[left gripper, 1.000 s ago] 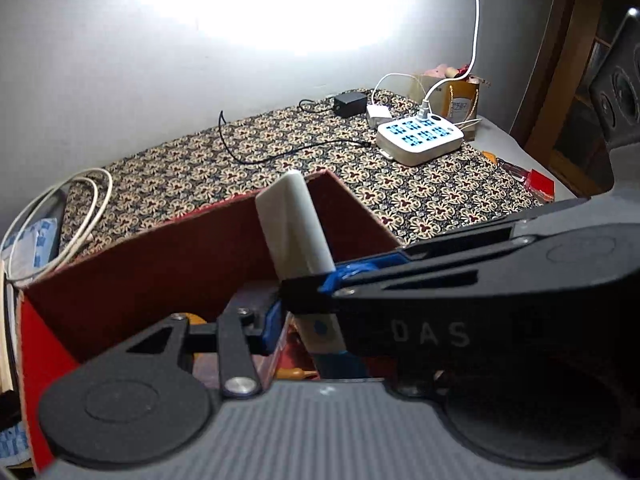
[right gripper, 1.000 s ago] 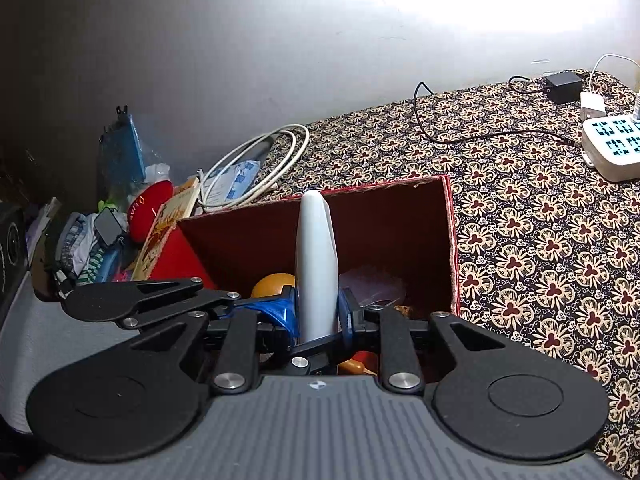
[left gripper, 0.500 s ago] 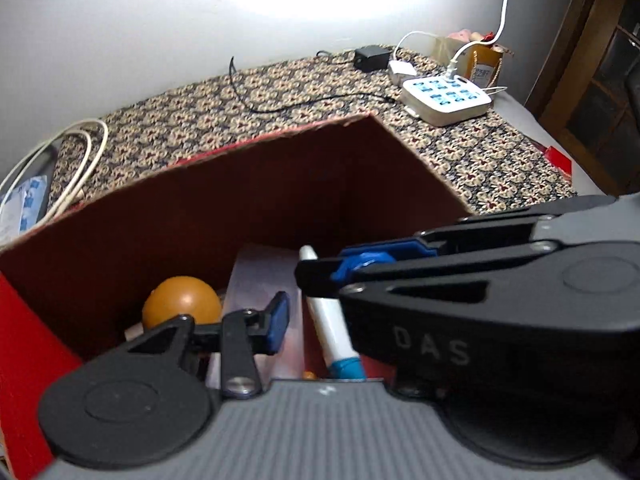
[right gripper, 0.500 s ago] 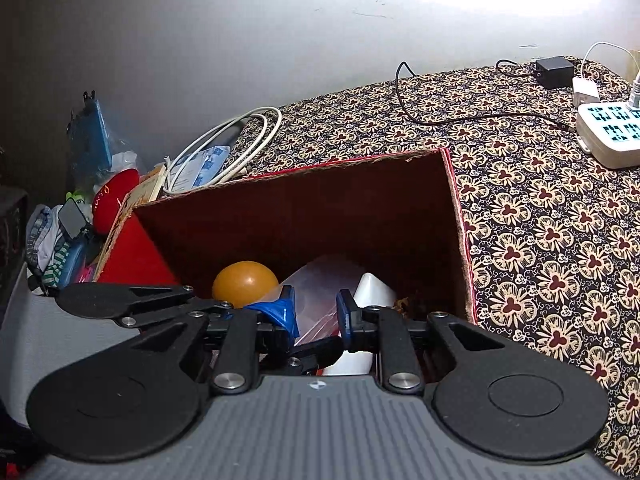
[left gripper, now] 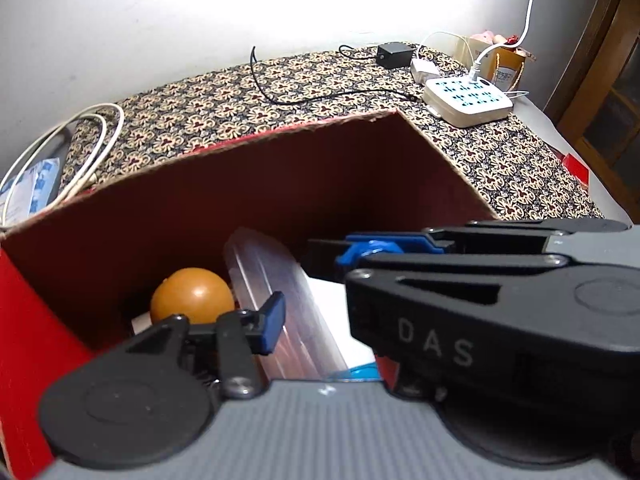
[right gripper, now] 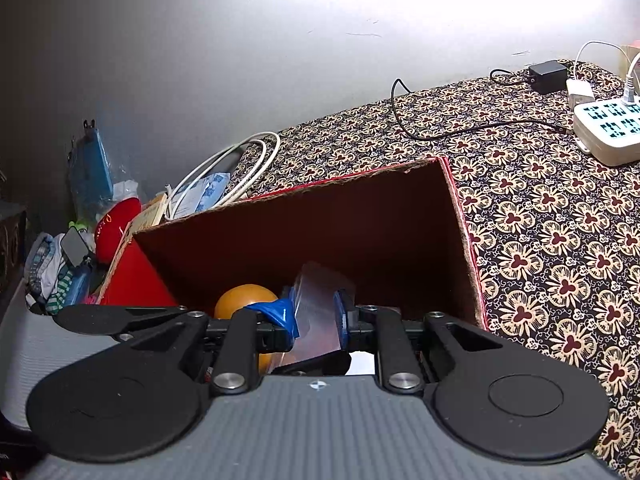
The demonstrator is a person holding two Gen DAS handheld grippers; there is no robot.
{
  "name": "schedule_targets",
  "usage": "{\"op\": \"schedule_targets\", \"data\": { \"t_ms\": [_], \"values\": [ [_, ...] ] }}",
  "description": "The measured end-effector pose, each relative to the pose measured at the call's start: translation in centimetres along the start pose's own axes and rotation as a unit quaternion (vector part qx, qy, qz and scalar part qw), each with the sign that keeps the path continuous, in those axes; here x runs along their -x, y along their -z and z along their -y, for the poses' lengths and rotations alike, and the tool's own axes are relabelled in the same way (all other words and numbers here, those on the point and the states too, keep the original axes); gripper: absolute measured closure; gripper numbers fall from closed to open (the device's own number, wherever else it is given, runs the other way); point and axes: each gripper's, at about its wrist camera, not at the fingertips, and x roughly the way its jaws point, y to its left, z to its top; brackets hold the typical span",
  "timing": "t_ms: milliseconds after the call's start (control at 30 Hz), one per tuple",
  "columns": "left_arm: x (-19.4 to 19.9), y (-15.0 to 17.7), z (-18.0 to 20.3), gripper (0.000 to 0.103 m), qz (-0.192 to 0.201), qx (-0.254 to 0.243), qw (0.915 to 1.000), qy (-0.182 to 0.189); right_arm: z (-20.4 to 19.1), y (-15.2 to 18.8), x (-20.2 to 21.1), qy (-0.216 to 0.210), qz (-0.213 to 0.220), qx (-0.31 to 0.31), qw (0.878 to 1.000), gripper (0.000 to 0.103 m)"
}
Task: Organize rigid objects
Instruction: 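Open both grippers and release the white lotion tube inside the box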
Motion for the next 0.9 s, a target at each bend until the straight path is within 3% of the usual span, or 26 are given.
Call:
{"op": "schedule_targets", "data": {
  "t_ms": [900],
  "values": [
    [0.6,0.3,0.1,0.04,0.023,0.002,0.9997,-0.003,0.2,0.5,1.5,0.006,0.032,-0.013,0.999,0.101]
  ]
}}
